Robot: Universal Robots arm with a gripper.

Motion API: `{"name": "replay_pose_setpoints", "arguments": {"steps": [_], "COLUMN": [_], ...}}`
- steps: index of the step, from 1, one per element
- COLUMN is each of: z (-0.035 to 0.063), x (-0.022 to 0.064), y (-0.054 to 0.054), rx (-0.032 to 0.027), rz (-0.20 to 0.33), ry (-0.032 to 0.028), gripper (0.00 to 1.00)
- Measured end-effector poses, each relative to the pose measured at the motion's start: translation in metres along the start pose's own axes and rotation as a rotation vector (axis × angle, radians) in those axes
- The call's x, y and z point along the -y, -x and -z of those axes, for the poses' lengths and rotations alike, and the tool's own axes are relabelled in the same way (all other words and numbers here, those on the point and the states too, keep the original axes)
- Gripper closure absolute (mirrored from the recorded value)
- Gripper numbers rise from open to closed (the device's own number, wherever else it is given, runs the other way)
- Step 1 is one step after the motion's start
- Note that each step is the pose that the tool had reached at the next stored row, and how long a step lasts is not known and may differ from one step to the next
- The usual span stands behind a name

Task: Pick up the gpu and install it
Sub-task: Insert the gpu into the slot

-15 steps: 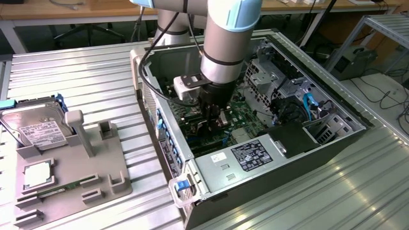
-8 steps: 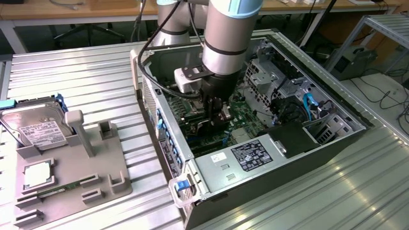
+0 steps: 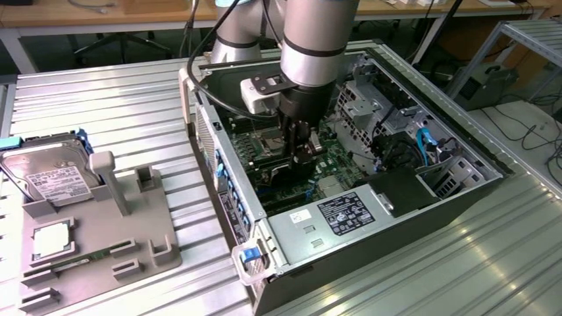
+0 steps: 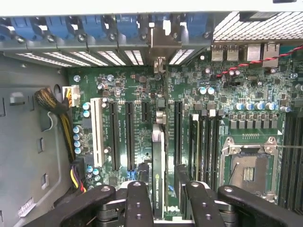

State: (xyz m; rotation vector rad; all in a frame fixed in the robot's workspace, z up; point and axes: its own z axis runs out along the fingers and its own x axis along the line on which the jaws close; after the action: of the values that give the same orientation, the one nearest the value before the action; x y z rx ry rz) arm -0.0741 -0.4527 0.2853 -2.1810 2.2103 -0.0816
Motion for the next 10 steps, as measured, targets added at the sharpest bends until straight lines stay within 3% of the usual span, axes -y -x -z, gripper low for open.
{"name": "replay_pose_setpoints", "arguments": {"steps": [2,4,5,6,10], "z": [0.0000,0.0000,0.0001,0.0001,0.0000], "x": [0.0000,0.0000,0.0000,0.0000,0.0000], "y": [0.0000,0.0000,0.0000,0.0000,0.0000], "rx": [0.0000,-0.0001,-0.0001,-0.0001,-0.0001], "rz": [0.000,0.000,0.000,0.000,0.000], "ry": [0.0000,0.0000,0.0000,0.0000,0.0000], "gripper": [0.66,0.79,0.79,0.85,0.89]}}
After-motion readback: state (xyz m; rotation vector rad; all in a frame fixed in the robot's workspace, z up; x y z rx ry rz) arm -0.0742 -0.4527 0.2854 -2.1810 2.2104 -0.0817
